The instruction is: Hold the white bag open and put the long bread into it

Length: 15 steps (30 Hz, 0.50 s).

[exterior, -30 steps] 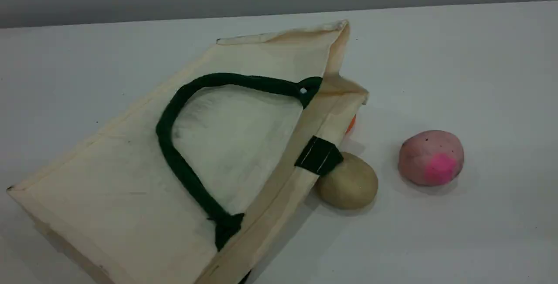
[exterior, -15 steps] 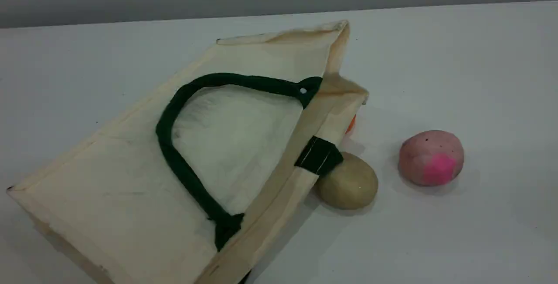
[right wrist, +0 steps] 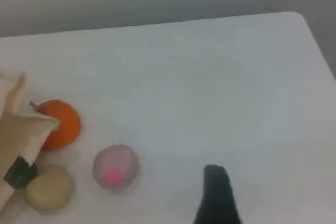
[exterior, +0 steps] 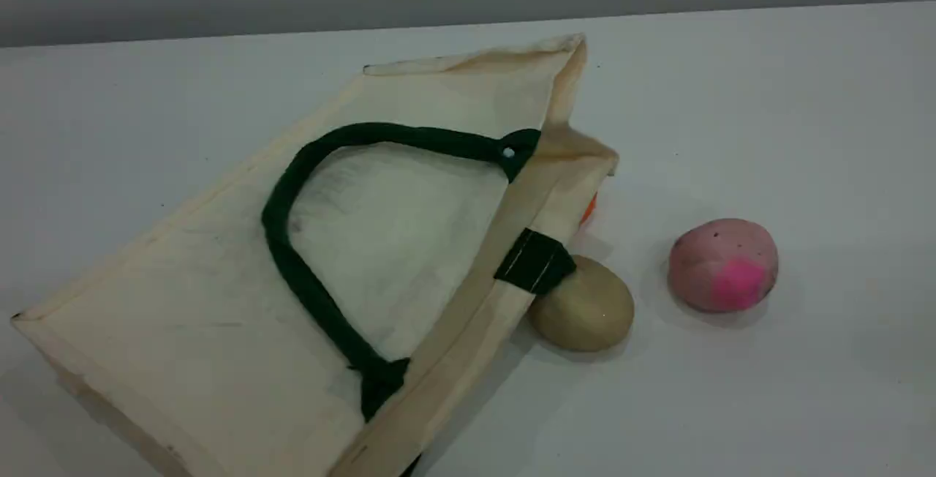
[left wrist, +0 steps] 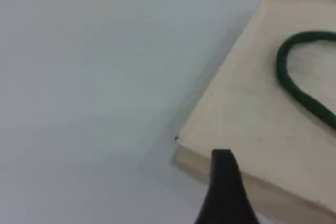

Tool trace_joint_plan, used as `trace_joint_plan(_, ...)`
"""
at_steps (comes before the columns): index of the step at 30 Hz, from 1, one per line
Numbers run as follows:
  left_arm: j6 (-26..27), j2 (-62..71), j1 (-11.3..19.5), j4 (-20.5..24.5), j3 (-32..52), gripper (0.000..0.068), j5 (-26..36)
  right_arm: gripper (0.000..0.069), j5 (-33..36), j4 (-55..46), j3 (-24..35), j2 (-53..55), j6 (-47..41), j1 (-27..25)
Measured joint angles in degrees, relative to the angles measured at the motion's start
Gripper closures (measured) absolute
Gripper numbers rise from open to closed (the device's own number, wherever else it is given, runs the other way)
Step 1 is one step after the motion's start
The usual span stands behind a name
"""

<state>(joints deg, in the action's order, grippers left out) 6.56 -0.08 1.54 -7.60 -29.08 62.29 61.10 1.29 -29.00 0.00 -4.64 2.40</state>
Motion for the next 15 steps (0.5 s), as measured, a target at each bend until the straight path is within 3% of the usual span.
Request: trace_joint_plan(15, 0.00, 0.08, 0.00, 0.00, -0.10, 0.0239, 0.00, 0.0233, -0.11, 0.25, 0.00, 0.00, 0.00, -0.25)
